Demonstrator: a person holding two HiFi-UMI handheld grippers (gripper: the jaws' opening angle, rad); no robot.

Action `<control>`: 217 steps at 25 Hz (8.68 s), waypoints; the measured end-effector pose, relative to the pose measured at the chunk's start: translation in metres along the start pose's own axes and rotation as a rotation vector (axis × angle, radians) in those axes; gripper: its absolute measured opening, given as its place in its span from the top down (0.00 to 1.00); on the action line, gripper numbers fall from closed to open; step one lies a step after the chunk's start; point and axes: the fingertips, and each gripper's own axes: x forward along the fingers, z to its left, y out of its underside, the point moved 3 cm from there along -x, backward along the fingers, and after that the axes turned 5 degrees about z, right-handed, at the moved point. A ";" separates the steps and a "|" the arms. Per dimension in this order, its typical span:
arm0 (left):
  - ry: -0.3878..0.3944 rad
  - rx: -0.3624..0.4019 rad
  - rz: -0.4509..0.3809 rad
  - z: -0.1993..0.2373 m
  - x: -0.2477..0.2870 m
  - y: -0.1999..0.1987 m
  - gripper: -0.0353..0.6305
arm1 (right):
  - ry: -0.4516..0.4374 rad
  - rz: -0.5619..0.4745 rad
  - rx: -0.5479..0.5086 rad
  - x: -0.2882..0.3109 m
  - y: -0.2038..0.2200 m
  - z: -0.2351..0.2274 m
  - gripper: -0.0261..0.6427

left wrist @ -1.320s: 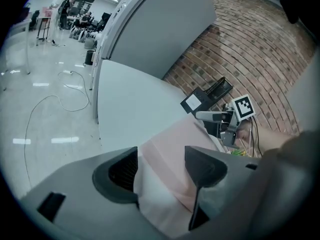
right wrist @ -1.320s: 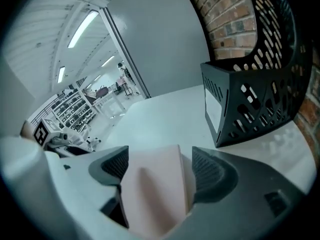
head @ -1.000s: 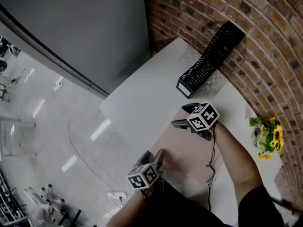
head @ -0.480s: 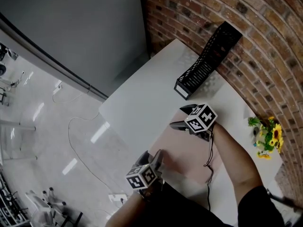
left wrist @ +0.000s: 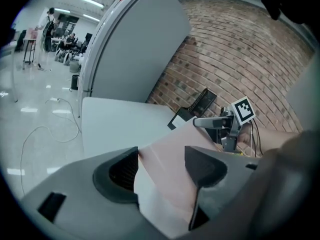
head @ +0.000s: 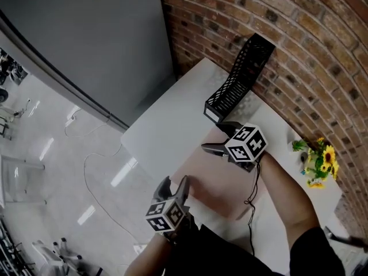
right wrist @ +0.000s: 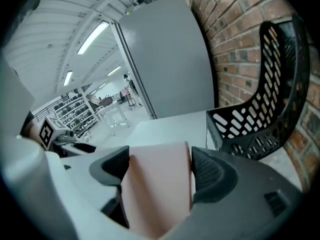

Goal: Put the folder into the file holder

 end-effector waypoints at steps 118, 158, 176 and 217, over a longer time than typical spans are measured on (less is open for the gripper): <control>0.315 0.728 -0.499 -0.243 -0.164 -0.099 0.61 | 0.520 -0.758 0.010 -0.329 0.038 0.121 0.96; 0.456 0.659 -0.576 -0.259 -0.020 -0.349 0.62 | 0.755 -0.769 0.213 -0.275 -0.037 0.021 0.96; 0.501 0.594 -0.514 -0.262 0.066 -0.354 0.63 | 0.873 -0.739 0.296 -0.258 -0.035 0.012 0.96; 0.475 0.798 -0.502 -0.237 0.115 -0.281 0.61 | 0.883 -0.745 0.363 -0.247 -0.020 -0.003 0.96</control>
